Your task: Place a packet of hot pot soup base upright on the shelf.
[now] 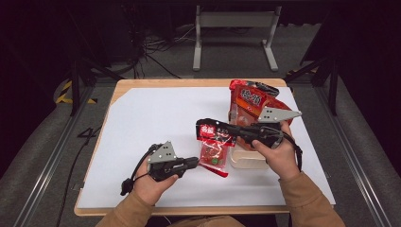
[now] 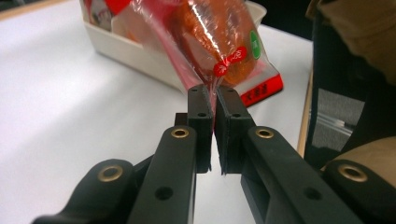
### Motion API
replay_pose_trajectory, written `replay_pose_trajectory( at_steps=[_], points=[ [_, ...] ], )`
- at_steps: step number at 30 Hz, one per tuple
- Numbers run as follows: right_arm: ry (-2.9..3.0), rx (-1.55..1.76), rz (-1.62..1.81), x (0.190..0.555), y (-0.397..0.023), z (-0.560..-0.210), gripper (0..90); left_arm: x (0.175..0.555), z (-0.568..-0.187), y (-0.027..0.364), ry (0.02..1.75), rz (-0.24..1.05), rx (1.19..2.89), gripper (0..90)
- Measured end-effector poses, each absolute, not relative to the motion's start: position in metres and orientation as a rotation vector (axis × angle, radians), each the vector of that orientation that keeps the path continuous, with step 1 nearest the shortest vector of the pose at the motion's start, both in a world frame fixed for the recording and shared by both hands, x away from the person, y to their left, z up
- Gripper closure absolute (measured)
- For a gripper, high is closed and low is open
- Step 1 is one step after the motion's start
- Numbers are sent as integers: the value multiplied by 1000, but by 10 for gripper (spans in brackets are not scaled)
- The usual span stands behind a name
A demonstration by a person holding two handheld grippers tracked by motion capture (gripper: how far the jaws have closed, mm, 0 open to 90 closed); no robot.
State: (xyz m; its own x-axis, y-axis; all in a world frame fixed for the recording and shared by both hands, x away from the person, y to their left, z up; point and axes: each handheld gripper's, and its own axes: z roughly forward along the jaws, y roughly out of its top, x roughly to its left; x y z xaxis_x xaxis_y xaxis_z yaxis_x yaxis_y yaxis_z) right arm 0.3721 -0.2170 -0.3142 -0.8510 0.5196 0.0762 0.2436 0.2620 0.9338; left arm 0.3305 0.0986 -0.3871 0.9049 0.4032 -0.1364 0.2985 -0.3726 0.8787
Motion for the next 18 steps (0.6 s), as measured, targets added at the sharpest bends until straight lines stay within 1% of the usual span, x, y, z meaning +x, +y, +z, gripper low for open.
replay_pose_trajectory(
  at_steps=[4, 6, 10, 11, 12, 13, 14, 17, 18],
  points=[
    [2284, 623, 1651, 364, -212, -307, 898, 335, -391, 104, 550, 99, 1974, 843],
    [2283, 581, 1664, 360, -210, -304, 898, 337, -391, 106, 562, 117, 1974, 836],
    [2289, 530, 1676, 357, -206, -302, 898, 340, -392, 110, 581, 109, 1950, 820],
    [2297, 514, 1680, 357, -206, -301, 898, 340, -392, 111, 593, 97, 1937, 802],
    [2312, 482, 1673, 355, -203, -301, 898, 341, -392, 112, 600, 102, 1927, 751],
    [2312, 482, 1673, 355, -203, -301, 898, 341, -392, 113, 608, 102, 1922, 751],
    [2318, 470, 1666, 355, -202, -302, 898, 342, -392, 114, 611, 112, 1918, 730],
    [2334, 435, 1646, 354, -198, -303, 898, 343, -391, 117, 642, 136, 1889, 592],
    [2338, 427, 1642, 354, -198, -303, 898, 344, -390, 118, 641, 166, 1885, 547]
  ],
)
